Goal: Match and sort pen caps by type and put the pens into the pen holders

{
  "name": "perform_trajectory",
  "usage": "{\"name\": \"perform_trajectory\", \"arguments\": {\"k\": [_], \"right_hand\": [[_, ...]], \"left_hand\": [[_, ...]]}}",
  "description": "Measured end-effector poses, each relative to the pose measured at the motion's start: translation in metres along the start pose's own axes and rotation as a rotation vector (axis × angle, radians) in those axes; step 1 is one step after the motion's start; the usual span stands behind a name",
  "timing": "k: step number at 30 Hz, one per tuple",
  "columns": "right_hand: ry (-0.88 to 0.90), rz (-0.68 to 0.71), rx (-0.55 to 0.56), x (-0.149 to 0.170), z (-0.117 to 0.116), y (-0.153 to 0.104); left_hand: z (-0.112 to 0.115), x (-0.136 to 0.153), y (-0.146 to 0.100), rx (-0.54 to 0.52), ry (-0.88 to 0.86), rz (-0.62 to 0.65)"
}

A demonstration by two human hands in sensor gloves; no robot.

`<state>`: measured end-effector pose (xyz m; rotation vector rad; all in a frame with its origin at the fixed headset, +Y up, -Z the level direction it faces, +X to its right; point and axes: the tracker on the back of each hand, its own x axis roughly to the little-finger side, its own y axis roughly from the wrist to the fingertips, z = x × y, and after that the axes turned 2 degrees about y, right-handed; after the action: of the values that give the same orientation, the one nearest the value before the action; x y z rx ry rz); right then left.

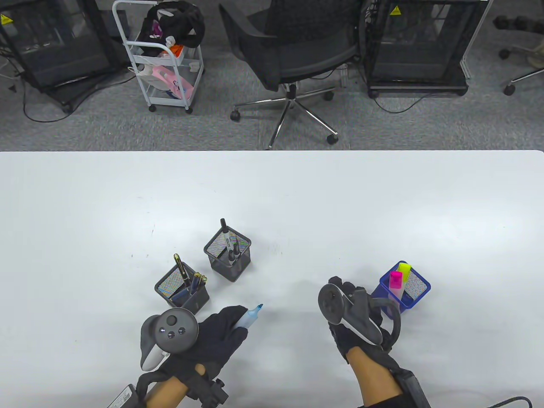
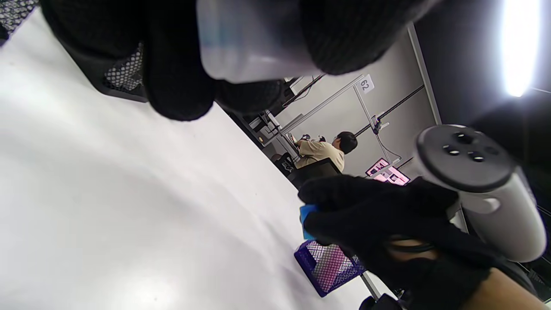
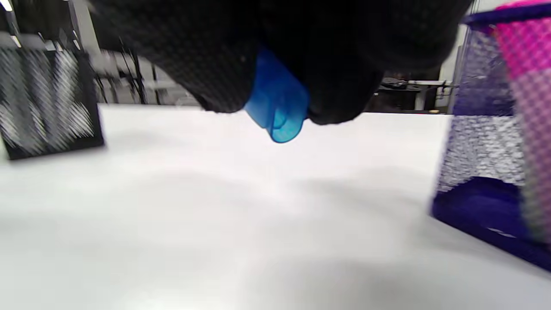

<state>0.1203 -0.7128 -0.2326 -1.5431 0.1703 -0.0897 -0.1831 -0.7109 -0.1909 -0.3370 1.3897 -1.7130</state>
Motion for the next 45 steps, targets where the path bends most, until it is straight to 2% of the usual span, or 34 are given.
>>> {"name": "perform_trajectory", "arguments": {"k": [4,8,11,15,21,30,38,45], "right_hand": [[0.264,0.032,0.073,0.005,0.016,-0.009],[0.566,0.087,0.101,0.019,0.023,-0.014],[0.839,0.085,0.069,0.026,0.02,-0.015],[1.131,0.184,-0.03,0.021,0.013,-0.013],[1.13,0.23,-0.055,0.002,0.01,-0.017],[1.253,0.225,-0.103,-0.02,-0.003,-0.024],[1.15,0.241,-0.113,-0.034,-0.007,-0.027],[1.132,0.255,-0.063,-0.039,0.006,-0.031]], "left_hand": [[0.003,-0.001,0.001,0.013,0.002,0.002],[0.01,-0.004,0.003,0.039,0.009,0.013],[0.015,-0.006,0.004,0.059,0.018,0.023],[0.019,-0.009,0.004,0.075,0.025,0.035],[0.017,-0.009,0.003,0.07,0.007,0.043],[0.015,-0.009,0.002,0.058,-0.011,0.036],[0.015,-0.007,0.003,0.036,-0.052,0.022],[0.007,-0.021,0.005,-0.018,-0.03,0.074]]}}
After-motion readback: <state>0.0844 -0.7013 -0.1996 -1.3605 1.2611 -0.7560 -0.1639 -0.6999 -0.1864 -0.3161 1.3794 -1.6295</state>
